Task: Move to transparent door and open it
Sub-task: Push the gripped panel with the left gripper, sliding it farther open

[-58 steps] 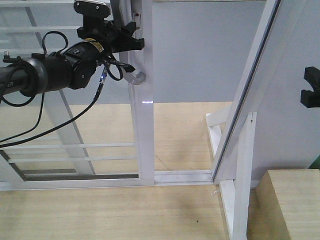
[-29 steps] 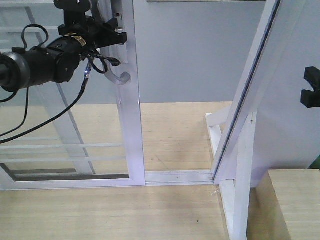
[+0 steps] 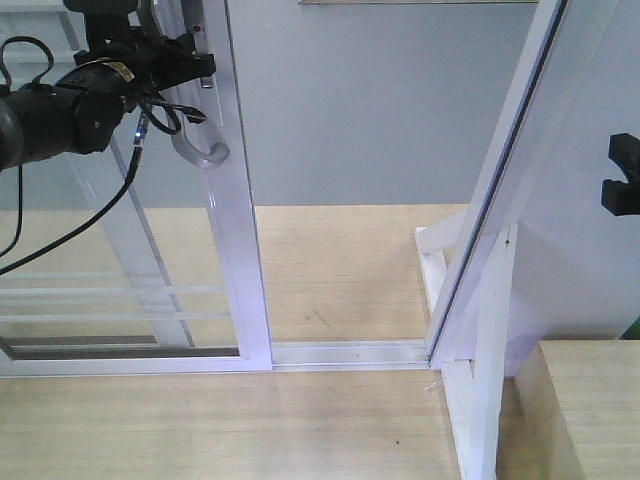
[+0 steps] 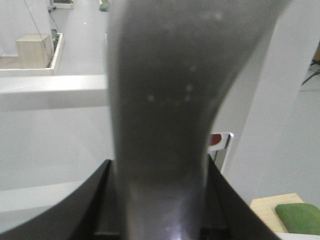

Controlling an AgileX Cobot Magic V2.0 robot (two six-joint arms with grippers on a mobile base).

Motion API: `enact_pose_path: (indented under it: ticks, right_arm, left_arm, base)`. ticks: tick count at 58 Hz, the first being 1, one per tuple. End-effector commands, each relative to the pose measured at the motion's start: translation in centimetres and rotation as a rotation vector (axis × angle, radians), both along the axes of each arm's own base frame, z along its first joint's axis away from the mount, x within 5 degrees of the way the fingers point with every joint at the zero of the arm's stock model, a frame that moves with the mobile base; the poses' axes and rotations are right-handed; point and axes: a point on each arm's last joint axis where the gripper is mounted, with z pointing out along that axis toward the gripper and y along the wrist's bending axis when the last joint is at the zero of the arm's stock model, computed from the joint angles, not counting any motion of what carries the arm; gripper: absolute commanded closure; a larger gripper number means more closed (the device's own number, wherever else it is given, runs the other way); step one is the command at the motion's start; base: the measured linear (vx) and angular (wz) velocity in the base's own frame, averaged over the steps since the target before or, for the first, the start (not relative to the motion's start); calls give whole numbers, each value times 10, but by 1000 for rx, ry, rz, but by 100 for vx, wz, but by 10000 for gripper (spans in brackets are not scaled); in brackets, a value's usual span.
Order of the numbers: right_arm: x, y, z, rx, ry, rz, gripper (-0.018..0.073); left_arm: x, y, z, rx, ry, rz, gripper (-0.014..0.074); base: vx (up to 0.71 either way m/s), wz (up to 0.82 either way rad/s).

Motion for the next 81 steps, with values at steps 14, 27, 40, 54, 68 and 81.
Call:
enact_pose_path:
  ticks: [14,27,40,54,68,81]
  right_arm:
    - [1,-3,17,-15,-110,-26,104]
    - [1,-3,17,-15,-110,-26,104]
    - [1,-3,18,-15,-112,-26,104]
    - [1,-3,18,-15,-112,-26,104]
    - [1,-3,18,-16,-112,-26,104]
    - [1,-3,18,-16,-112,-26,104]
  left_arm:
    - [6,50,54,-89,-265,134,582]
    - [7,60,52,-83,-238,155,579]
    - [8,82,41,-65,-124,199,528]
    - [-3,93,59,94,-104,193,349]
    - [-15,103,83,139,-129,211,121]
    - [-22,103,89,140,-79,206,28]
  base:
    - [-1,1]
    - [-1,2]
    - [0,2]
    - [0,0]
    - [0,-1]
    - [0,0]
